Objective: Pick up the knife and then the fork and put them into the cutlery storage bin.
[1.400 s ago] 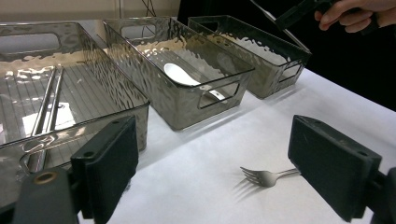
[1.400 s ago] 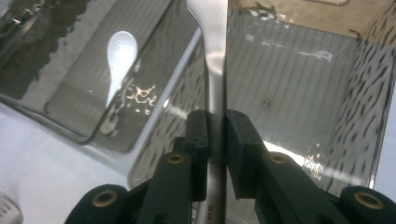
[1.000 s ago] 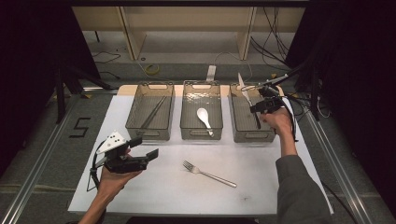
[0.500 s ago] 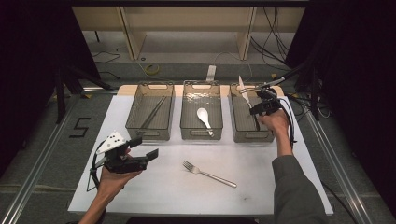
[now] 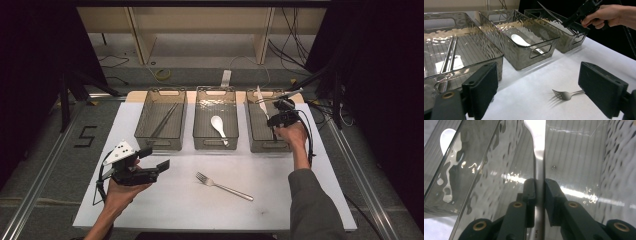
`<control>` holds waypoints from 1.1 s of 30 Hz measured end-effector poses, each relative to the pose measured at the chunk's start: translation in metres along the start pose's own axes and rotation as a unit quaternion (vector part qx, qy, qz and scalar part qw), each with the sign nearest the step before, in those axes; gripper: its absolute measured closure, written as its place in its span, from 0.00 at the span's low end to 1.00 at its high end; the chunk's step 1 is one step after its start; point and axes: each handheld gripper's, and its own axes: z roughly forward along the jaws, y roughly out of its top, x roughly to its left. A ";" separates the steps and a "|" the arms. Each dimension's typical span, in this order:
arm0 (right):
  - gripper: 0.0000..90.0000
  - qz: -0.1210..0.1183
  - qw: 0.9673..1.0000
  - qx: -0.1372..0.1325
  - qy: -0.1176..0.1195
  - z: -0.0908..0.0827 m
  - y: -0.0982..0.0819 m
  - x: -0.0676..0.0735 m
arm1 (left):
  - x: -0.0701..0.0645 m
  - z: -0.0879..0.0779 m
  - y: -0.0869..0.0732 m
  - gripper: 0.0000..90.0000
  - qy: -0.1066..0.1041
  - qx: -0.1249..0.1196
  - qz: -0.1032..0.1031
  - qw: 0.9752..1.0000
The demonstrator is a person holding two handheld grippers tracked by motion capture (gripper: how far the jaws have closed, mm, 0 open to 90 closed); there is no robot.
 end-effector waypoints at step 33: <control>0.39 -0.158 0.979 -0.062 0.115 -0.069 -0.023 0.073 | 0.000 0.001 0.000 0.17 0.001 0.001 0.000 1.000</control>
